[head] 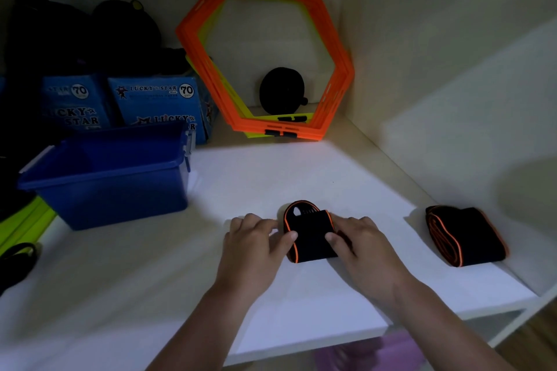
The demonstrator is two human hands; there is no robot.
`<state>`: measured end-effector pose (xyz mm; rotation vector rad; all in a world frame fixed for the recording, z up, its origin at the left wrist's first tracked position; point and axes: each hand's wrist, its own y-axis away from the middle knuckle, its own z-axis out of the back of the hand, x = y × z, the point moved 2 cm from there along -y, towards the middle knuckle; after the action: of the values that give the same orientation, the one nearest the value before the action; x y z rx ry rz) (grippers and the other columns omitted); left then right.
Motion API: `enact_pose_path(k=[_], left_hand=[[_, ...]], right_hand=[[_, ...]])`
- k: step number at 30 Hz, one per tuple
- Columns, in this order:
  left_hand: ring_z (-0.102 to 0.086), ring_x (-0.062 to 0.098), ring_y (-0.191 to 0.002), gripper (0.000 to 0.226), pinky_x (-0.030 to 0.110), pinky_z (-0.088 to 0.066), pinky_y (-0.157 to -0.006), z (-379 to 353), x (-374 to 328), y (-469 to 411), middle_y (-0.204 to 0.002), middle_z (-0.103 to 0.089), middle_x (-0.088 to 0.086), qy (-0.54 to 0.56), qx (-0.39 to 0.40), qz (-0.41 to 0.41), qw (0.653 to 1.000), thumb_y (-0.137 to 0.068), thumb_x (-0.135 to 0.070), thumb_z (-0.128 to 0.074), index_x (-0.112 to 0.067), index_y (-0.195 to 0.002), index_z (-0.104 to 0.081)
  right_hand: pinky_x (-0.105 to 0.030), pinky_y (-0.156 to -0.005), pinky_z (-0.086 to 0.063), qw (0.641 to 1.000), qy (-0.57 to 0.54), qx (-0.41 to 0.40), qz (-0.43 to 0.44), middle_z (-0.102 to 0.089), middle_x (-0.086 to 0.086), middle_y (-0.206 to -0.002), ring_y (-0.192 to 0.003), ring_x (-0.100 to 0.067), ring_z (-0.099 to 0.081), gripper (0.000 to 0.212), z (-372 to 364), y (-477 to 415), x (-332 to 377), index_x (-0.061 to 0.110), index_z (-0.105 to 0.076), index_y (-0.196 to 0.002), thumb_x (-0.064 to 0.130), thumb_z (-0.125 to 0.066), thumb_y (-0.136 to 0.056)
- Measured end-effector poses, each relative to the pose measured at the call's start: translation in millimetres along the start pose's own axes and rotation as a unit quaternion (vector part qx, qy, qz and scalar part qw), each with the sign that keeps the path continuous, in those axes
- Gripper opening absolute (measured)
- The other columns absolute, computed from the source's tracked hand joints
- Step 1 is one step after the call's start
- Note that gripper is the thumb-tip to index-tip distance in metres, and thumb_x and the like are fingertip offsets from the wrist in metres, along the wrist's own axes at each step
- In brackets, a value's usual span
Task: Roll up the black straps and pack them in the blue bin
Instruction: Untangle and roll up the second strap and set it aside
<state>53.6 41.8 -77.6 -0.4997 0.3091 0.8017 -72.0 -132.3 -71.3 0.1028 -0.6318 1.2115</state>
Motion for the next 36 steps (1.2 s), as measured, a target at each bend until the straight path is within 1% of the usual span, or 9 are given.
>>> enact_pose_path(k=[4, 8, 12, 14, 18, 20, 25, 29, 36], left_hand=[[-0.041, 0.017, -0.106, 0.06, 0.031, -0.035, -0.089, 1.1, -3.1, -0.6, -0.103, -0.053, -0.012, -0.026, 0.023, -0.004, 0.999, -0.089, -0.067, -0.024, -0.034, -0.104, -0.071], [-0.039, 0.009, -0.106, 0.063, 0.03, -0.031, -0.091, 3.5, -5.5, -1.0, -0.102, -0.051, -0.019, 0.01, 0.063, 0.005, 0.998, -0.079, -0.078, -0.021, -0.036, -0.098, -0.064], [-0.046, 0.004, -0.105, 0.051, 0.03, -0.038, -0.092, 7.7, -9.0, -0.4, -0.099, -0.055, -0.023, 0.099, 0.101, -0.004, 0.99, -0.069, -0.073, -0.047, -0.038, -0.106, -0.056], [-0.054, 0.0, -0.101, 0.048, 0.026, -0.045, -0.086, 8.4, -9.5, 1.0, -0.098, -0.057, -0.021, 0.189, 0.106, 0.007, 0.976, -0.073, -0.055, -0.062, -0.032, -0.114, -0.054], [-0.061, -0.005, -0.099, 0.045, 0.021, -0.05, -0.084, 7.6, -15.6, 5.6, -0.104, -0.061, -0.021, 0.247, 0.116, 0.0, 0.962, -0.083, -0.024, -0.07, -0.03, -0.121, -0.046], [-0.059, -0.002, -0.095, 0.045, 0.019, -0.047, -0.079, 9.8, -19.2, 6.8, -0.099, -0.059, -0.021, 0.203, 0.107, -0.015, 0.973, -0.084, -0.025, -0.068, -0.031, -0.121, -0.043], [-0.057, 0.022, -0.1, 0.048, 0.038, -0.045, -0.087, 9.6, -26.7, 7.6, -0.106, -0.06, -0.002, 0.086, 0.095, -0.07, 0.989, -0.083, -0.036, -0.056, -0.022, -0.126, -0.04], [-0.05, 0.021, -0.111, 0.053, 0.04, -0.04, -0.095, 3.2, -24.1, 5.4, -0.113, -0.059, 0.0, 0.072, 0.113, -0.062, 0.989, -0.078, -0.04, -0.046, -0.024, -0.128, -0.038], [-0.052, 0.007, -0.103, 0.045, 0.034, -0.044, -0.091, 4.7, -19.5, 0.5, -0.107, -0.058, -0.003, 0.249, 0.11, -0.028, 0.962, -0.075, -0.039, -0.048, -0.019, -0.113, -0.055]], right_hand=[[-0.029, -0.085, -0.038, 0.997, 0.078, -0.019, 0.006, -0.049, 0.009, -0.086, -0.091, -0.019, -0.041, 0.031, -4.5, -1.8, 0.3, 0.027, -0.071, -0.104, 0.033, -0.041, -0.103], [-0.031, -0.09, -0.04, 0.998, 0.067, -0.011, -0.003, -0.054, 0.005, -0.094, -0.095, -0.019, -0.042, 0.032, -5.5, -1.9, -2.3, 0.029, -0.073, -0.102, 0.036, -0.042, -0.101], [-0.033, -0.093, -0.04, 0.999, 0.042, 0.01, -0.027, -0.054, 0.008, -0.099, -0.1, -0.019, -0.042, 0.032, -3.6, -4.0, 0.2, 0.028, -0.067, -0.103, 0.045, -0.042, -0.096], [-0.035, -0.092, -0.04, 0.999, 0.027, 0.022, -0.029, -0.054, 0.013, -0.103, -0.102, -0.016, -0.043, 0.037, -0.6, -3.3, 3.8, 0.03, -0.06, -0.111, 0.052, -0.038, -0.091], [-0.035, -0.09, -0.037, 0.999, -0.026, 0.033, 0.006, -0.05, 0.032, -0.094, -0.1, -0.014, -0.042, 0.045, 5.3, 1.6, 14.1, 0.042, -0.039, -0.137, 0.033, -0.046, -0.094], [-0.035, -0.09, -0.038, 0.999, -0.035, 0.037, 0.01, -0.052, 0.029, -0.094, -0.1, -0.016, -0.044, 0.049, 4.8, 3.3, 16.9, 0.04, -0.036, -0.14, 0.03, -0.042, -0.093], [-0.031, -0.092, -0.034, 0.999, -0.027, 0.031, 0.017, -0.053, 0.015, -0.11, -0.101, -0.013, -0.04, 0.059, -3.6, 10.2, 22.1, 0.028, -0.025, -0.15, 0.035, -0.031, -0.091], [-0.029, -0.098, -0.033, 0.999, -0.015, 0.028, 0.009, -0.053, 0.007, -0.12, -0.107, -0.013, -0.039, 0.067, -8.4, 12.4, 23.0, 0.018, -0.014, -0.156, 0.037, -0.028, -0.093], [-0.03, -0.088, -0.048, 0.992, -0.13, -0.008, 0.002, -0.065, 0.015, -0.101, -0.103, -0.008, -0.054, 0.042, -0.1, 16.2, 20.2, 0.04, -0.048, -0.136, 0.026, -0.05, -0.096]])
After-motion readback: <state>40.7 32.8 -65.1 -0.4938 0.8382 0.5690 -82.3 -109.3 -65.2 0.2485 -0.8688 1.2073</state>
